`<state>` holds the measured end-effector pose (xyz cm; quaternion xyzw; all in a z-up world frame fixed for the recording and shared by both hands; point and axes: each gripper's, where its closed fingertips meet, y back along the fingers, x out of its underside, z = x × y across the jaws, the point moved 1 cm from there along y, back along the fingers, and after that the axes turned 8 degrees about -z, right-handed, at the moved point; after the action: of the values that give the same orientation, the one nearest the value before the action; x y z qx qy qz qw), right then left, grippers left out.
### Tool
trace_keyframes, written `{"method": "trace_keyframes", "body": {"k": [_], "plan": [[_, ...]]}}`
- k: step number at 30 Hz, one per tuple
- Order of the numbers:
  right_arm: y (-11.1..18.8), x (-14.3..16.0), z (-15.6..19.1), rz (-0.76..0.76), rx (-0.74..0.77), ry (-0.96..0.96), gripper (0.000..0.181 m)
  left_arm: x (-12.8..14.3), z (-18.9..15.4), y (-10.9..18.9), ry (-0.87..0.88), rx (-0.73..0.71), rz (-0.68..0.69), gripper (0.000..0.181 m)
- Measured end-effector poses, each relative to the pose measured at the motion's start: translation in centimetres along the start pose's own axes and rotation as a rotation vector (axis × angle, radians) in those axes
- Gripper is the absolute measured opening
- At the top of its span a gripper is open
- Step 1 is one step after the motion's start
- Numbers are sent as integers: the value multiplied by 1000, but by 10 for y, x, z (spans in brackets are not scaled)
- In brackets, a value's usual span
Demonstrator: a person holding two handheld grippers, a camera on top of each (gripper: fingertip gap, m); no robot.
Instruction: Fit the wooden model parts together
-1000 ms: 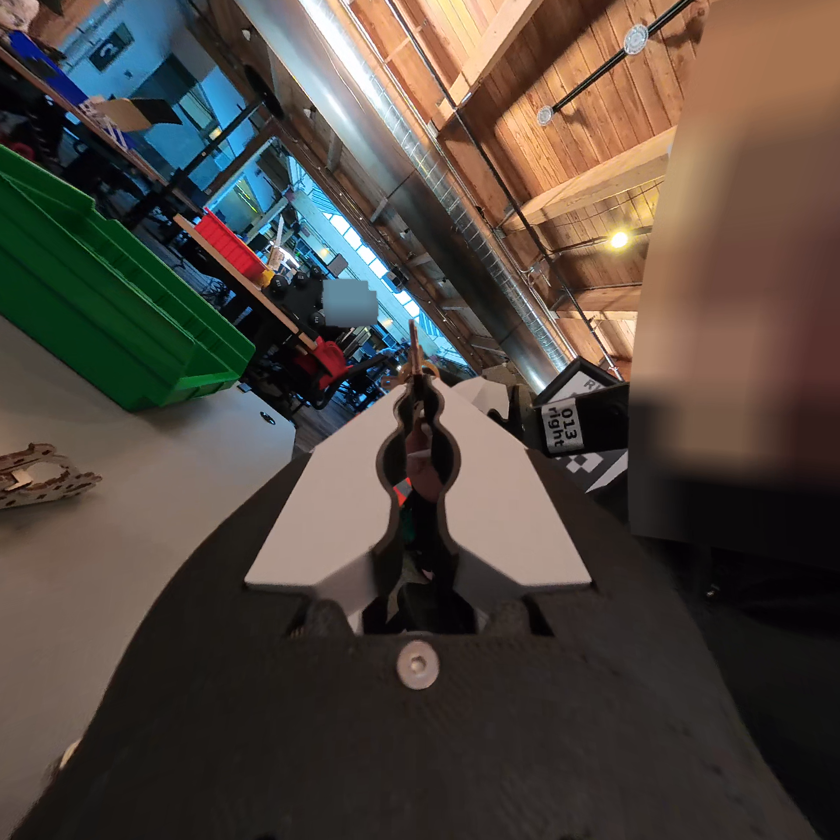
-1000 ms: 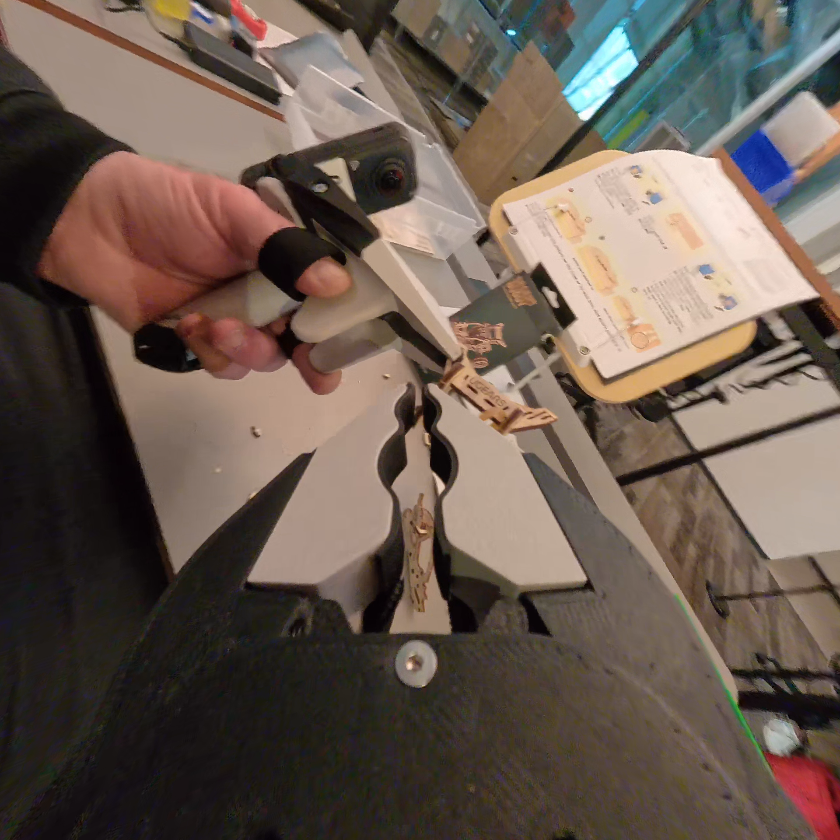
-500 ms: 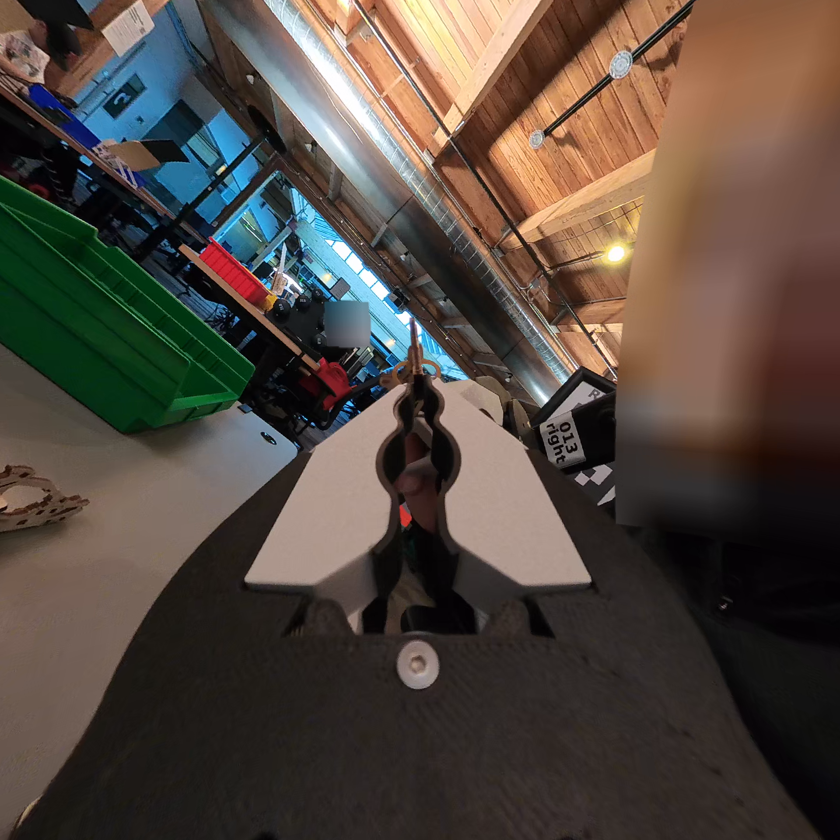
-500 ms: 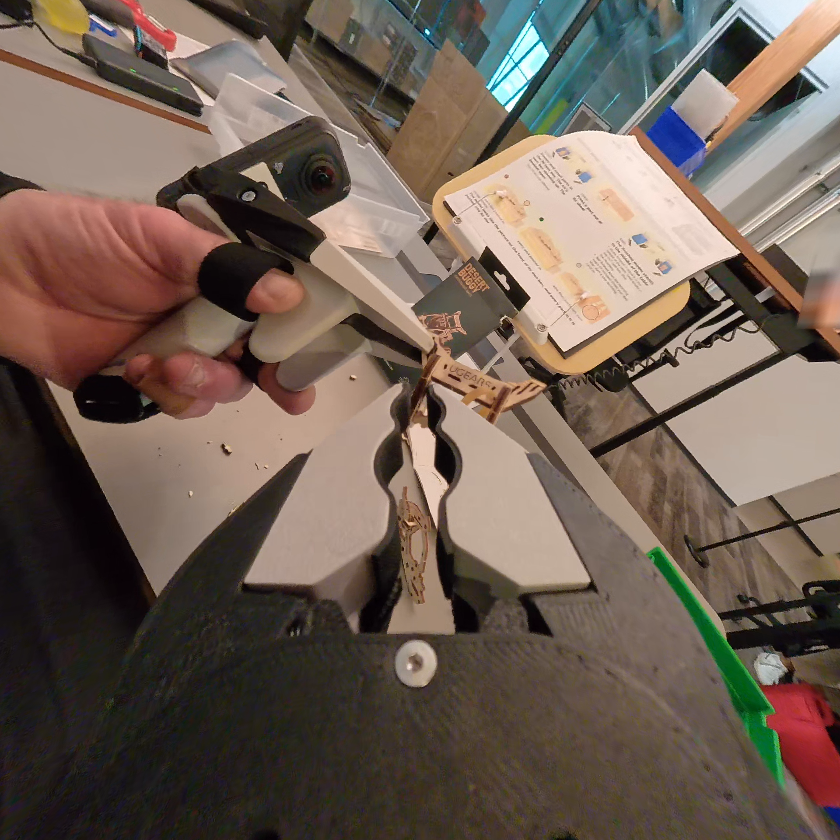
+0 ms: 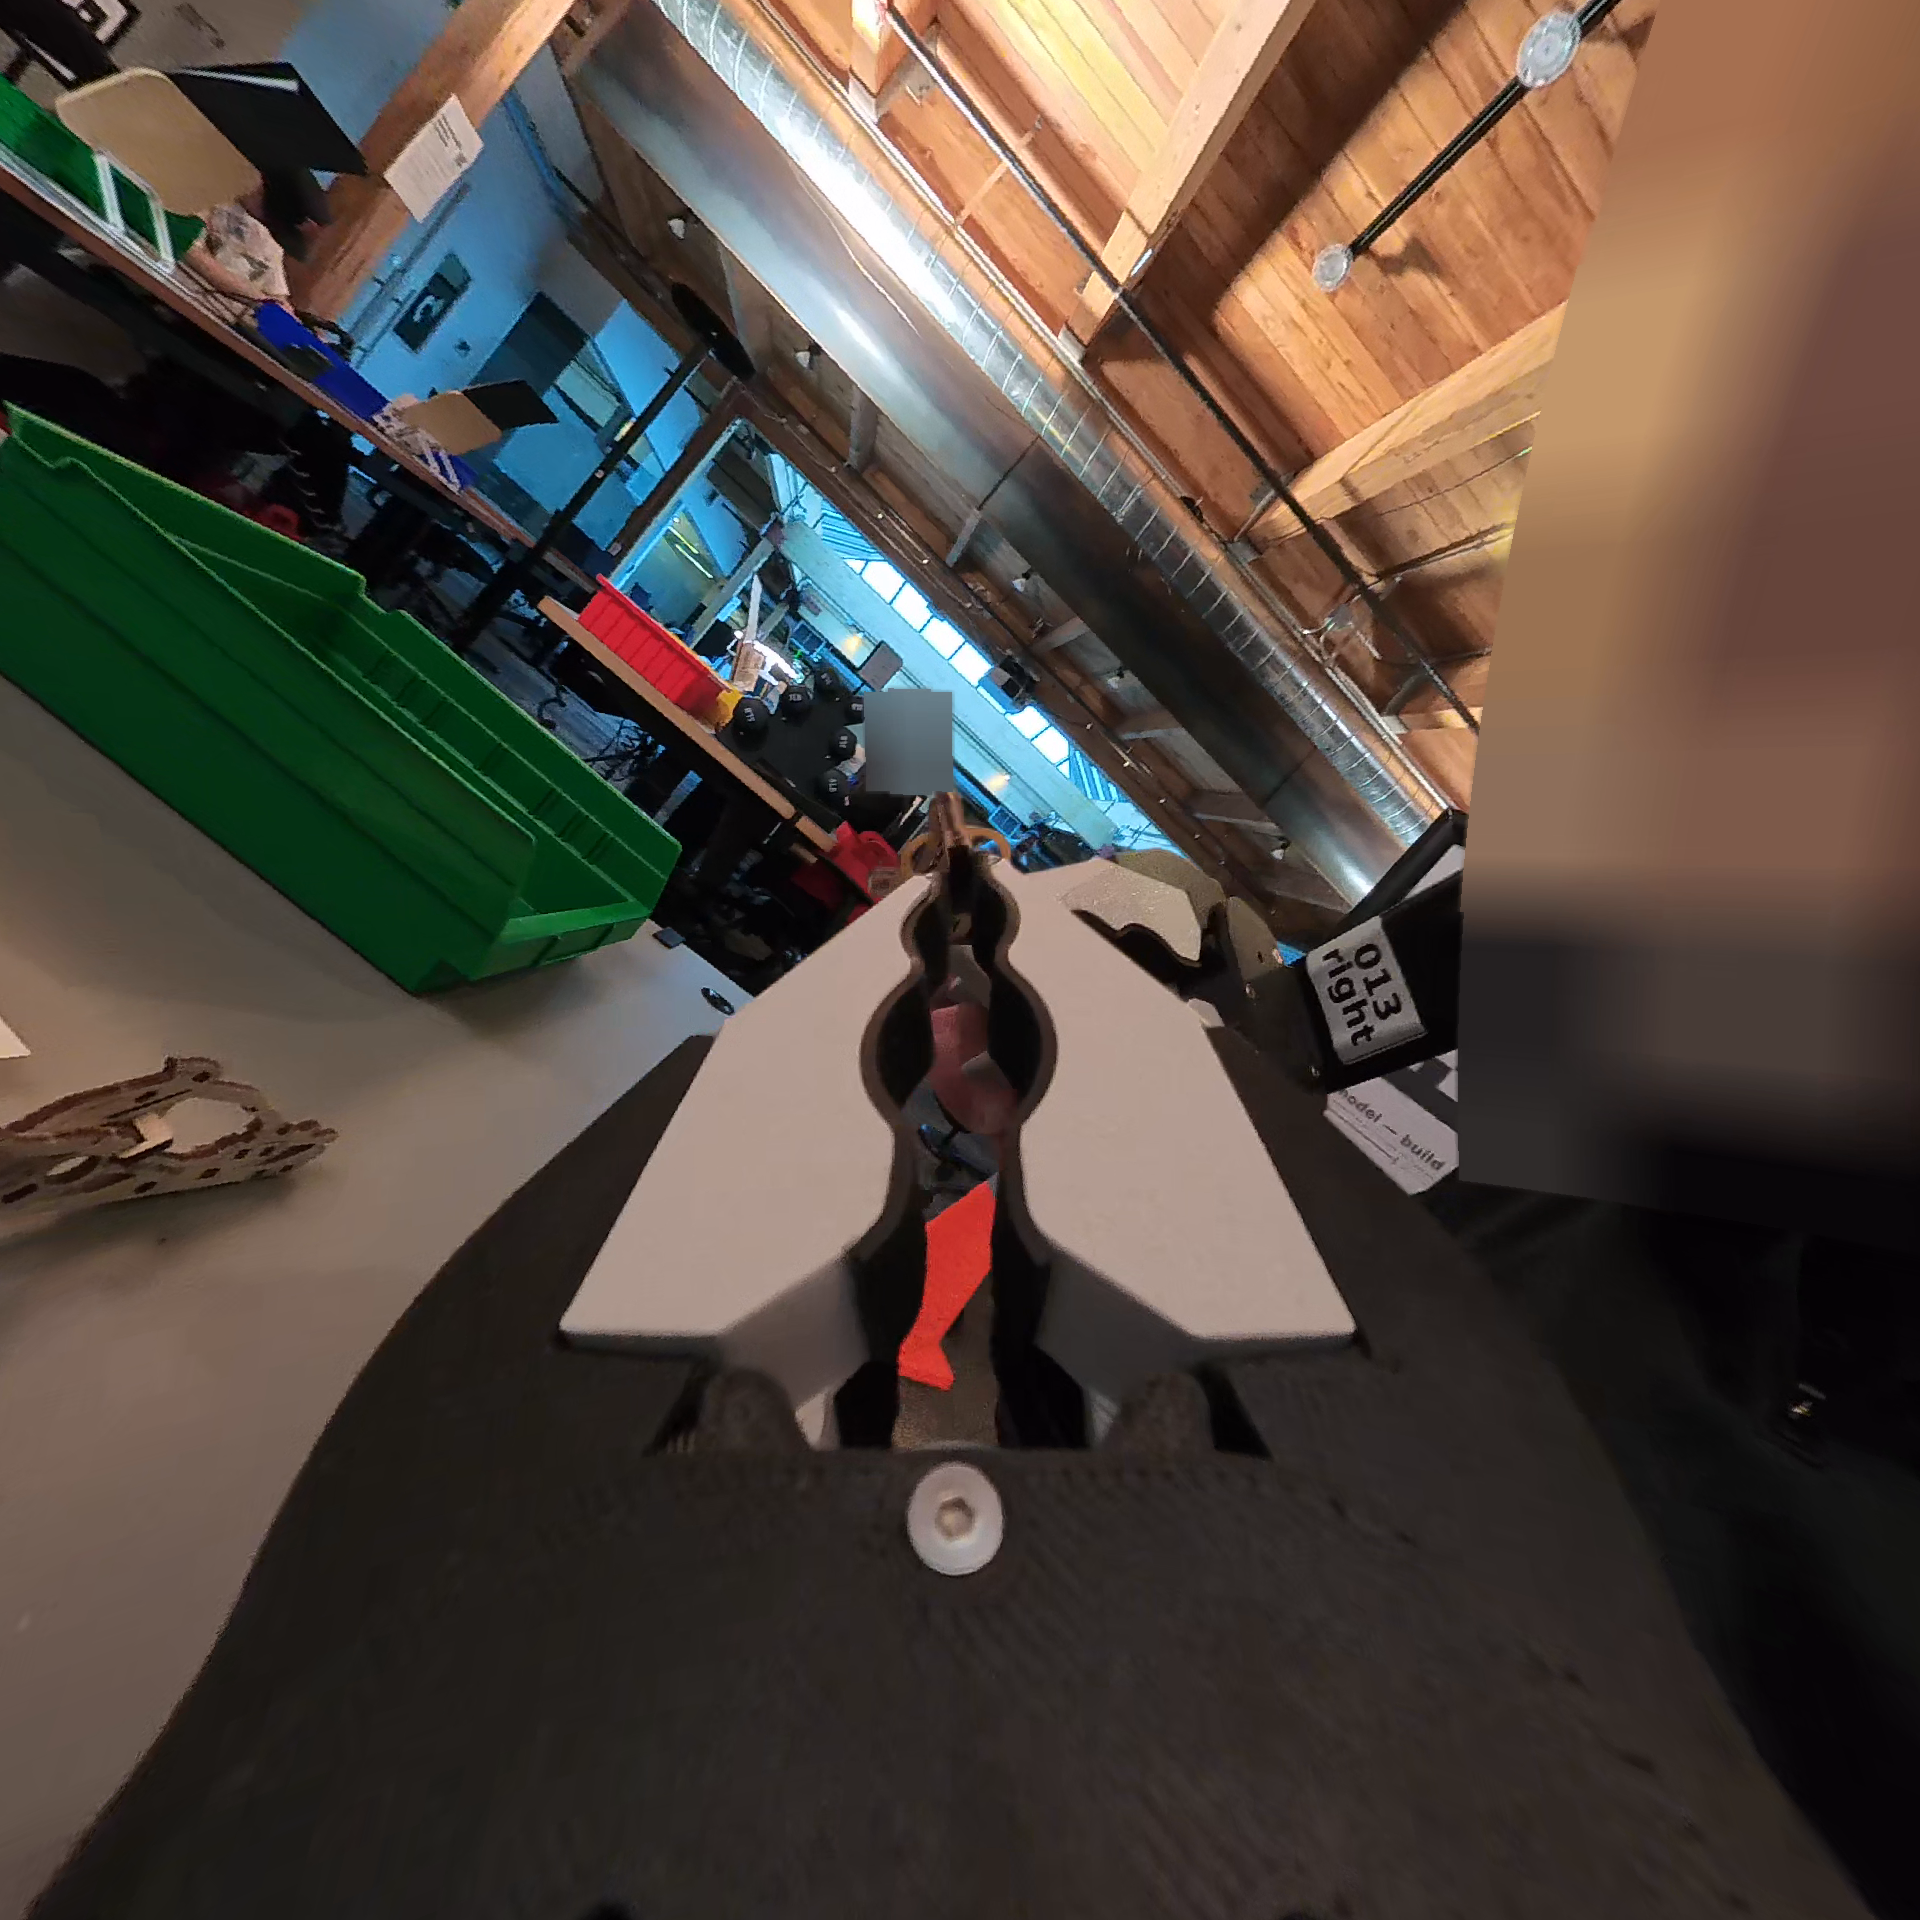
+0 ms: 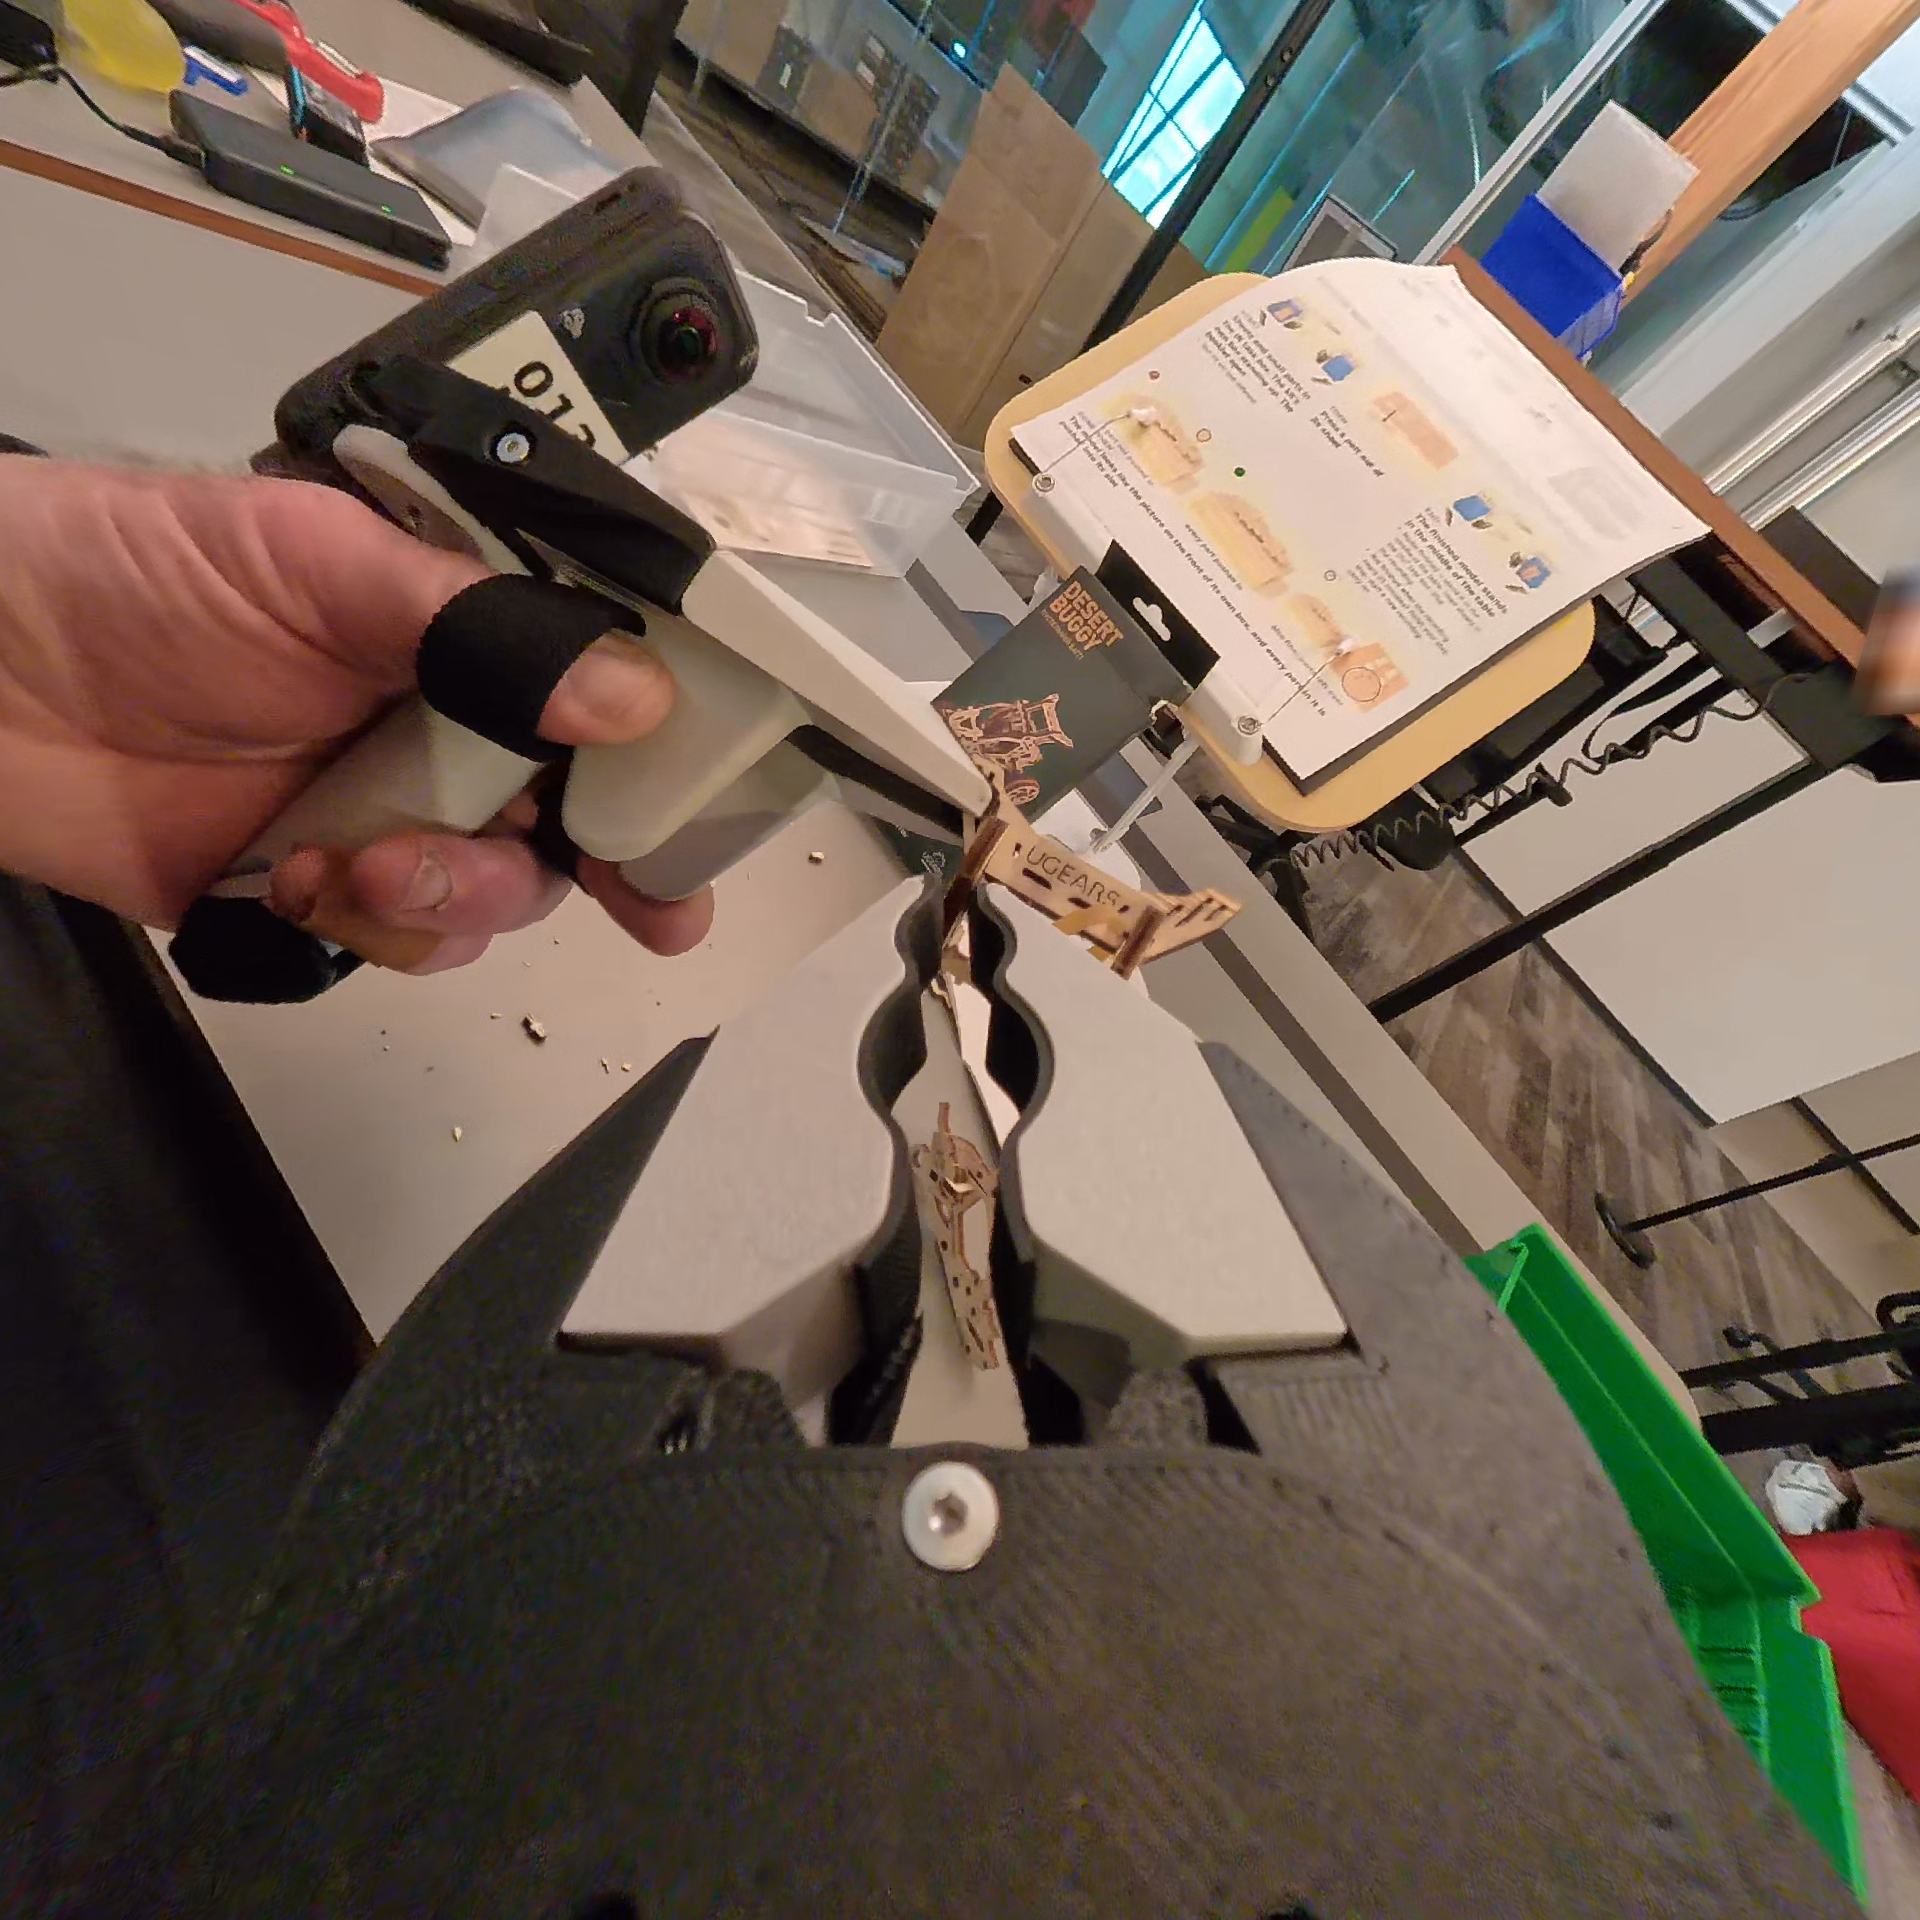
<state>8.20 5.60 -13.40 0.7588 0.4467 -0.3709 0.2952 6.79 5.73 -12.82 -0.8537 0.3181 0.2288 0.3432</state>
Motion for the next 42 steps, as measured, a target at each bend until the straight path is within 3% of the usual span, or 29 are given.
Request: {"method": "trace_keyframes", "body": {"k": [8,10,15,17,20,22,25,27,42], "plan": [[-7,11,2,36,-43,-46,2,0,16,3,36,-69,16,1],[-4,9,7,26,-74,-20,17,-3,23,4,73,-87,37,1],[10,8,7,20,-133,139,34,-3,32,8,97,-143,142,1],[7,14,3,60,-140,261,53,3,33,6,87,-166,196,1],[-4,30,4,139,-194,390,66,15,31,1,71,-190,281,1],[-10,41,5,177,-234,429,65,22,28,-2,51,-200,331,1],[-12,46,11,198,-305,442,43,25,27,-3,16,-231,362,1],[-12,47,11,202,-320,442,41,24,27,-2,4,-243,374,1],[-8,49,17,199,-385,408,38,30,27,1,-29,-241,419,1]]}}
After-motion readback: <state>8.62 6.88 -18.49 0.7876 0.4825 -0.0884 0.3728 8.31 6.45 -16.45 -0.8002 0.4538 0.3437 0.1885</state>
